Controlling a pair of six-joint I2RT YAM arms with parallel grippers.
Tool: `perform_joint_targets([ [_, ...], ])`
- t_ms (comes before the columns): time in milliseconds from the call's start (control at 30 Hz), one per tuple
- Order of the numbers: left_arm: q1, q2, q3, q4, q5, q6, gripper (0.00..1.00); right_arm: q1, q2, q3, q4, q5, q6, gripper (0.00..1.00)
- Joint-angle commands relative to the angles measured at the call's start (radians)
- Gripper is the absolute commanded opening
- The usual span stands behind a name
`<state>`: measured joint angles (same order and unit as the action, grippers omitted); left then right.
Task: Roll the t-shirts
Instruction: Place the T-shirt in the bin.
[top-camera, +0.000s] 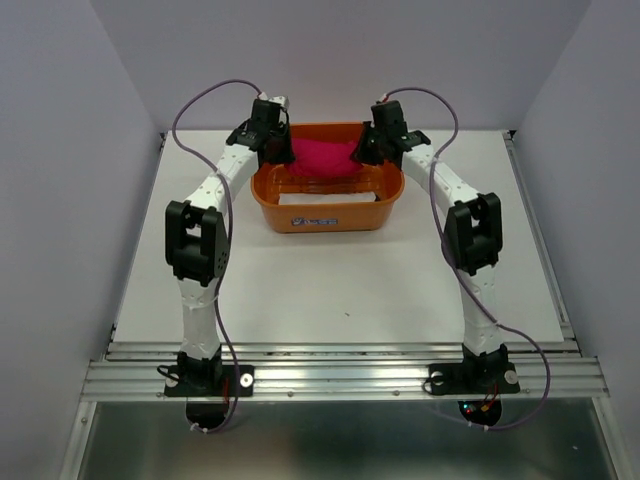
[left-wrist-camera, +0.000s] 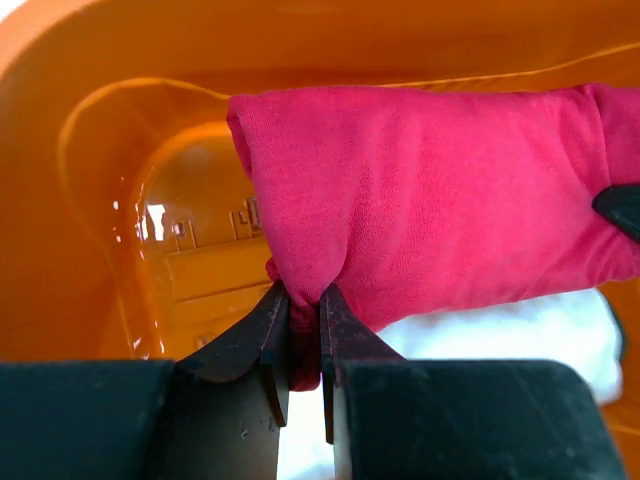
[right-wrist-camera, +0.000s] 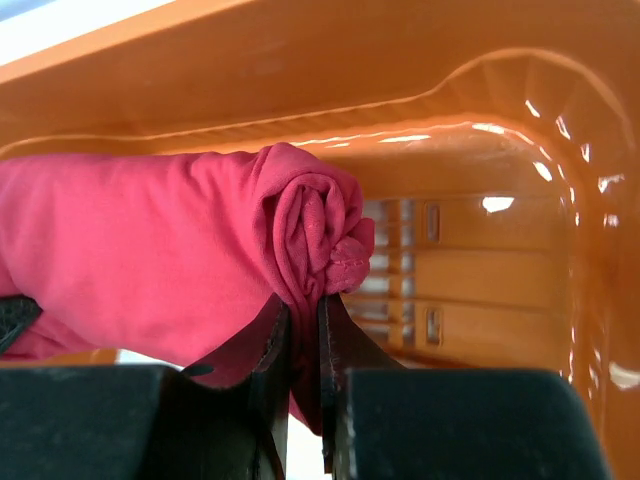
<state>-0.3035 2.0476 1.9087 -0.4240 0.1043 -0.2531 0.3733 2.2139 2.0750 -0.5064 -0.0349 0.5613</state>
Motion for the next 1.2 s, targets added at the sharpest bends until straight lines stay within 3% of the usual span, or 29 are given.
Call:
perform_joint_targets([
  [0,0.01,0.06,0.102,0.025,-0.02,0.035,0.0,-0.005,0.065,0.103,-0.006,0.02,-0.038,0.01],
  [400,0.01,0.232,0.161,0.008,0.02,0.043,0.0,-0.005,0.197,0.126,-0.026,0.072,-0.054,0.01],
  [833,0.01,0.286,0.145,-0.013,-0.011,0.048,0.0,-0.014,0.236,0.12,-0.037,0.102,-0.064,0.01],
  [967,0.009,0.296,0.167,-0.041,-0.017,0.054,0.0,-0.014,0.231,0.122,-0.037,0.101,-0.072,0.22],
  [1000,0.01,0.301,0.19,-0.054,-0.017,0.054,0.04,-0.014,0.228,0.122,-0.035,0.101,-0.072,0.27],
  [1033,0.009,0.306,0.199,-0.077,-0.018,0.055,0.14,-0.014,0.222,0.122,-0.037,0.098,-0.072,0.42],
  [1167,0.009,0.293,0.204,-0.09,-0.009,0.057,0.43,-0.014,0.204,0.122,-0.037,0.092,-0.074,0.6],
])
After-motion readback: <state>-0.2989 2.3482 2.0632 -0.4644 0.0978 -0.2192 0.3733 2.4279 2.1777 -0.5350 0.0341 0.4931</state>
